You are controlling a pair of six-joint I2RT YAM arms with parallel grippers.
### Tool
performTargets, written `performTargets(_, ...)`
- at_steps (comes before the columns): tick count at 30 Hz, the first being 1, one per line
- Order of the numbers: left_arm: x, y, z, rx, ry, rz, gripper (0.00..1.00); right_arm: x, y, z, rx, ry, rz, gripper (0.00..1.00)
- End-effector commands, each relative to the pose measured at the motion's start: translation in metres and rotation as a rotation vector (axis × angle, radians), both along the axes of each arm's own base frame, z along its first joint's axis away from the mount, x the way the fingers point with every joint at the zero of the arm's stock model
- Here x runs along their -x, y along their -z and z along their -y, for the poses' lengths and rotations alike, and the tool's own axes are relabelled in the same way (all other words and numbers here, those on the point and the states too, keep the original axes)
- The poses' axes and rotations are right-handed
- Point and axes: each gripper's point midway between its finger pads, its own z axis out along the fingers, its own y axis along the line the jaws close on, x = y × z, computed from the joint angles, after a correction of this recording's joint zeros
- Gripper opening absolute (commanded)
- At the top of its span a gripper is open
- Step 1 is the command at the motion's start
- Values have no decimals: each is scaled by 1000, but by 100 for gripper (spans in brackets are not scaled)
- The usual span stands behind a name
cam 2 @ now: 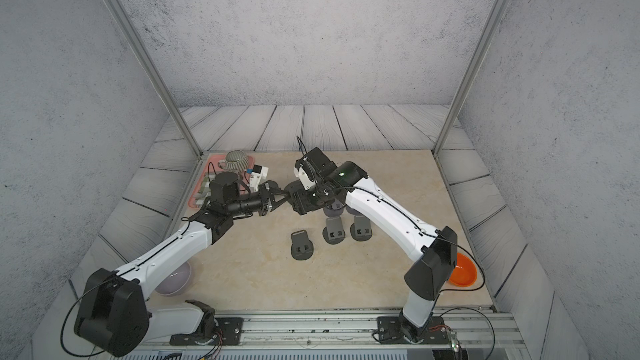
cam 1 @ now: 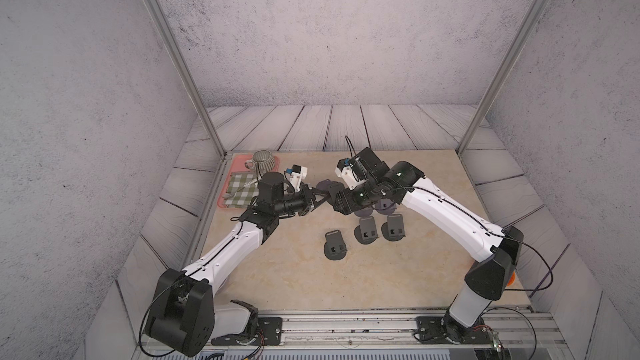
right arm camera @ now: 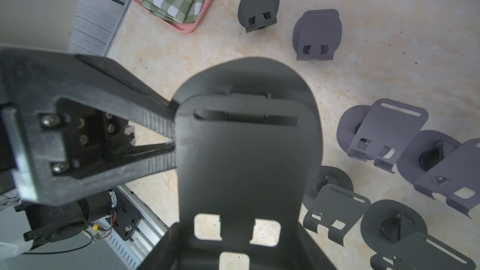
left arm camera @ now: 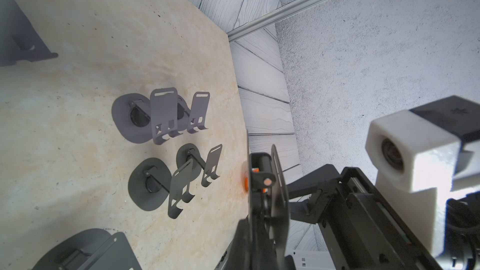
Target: Open the phone stand
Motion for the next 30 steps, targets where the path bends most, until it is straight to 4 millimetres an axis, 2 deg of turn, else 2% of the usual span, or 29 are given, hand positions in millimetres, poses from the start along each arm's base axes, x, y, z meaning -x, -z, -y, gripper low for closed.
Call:
performTargets(1,15,9,1,-57,51,0,0,3,-27,-20,-94,-64,53,58)
performTargets(10,32,36,-36,-414,27,60,0,11,-21,-14,-50,-91,21,58)
performTargets(16,42,56,-62,-636,-11,111,0,16,-25,-10,-37,-107,6,58)
performTargets(21,46,65,-83,-823,-56,156,0,21,-30,-8,-32,-126,3,58)
performTargets(24,47,68,-91,-879,-68,161,0,23,-30,-8,-28,-135,-2,58)
performTargets(30,47,60,-89,-857,-82,176,0,25,-24,-12,-45,-143,-29,60)
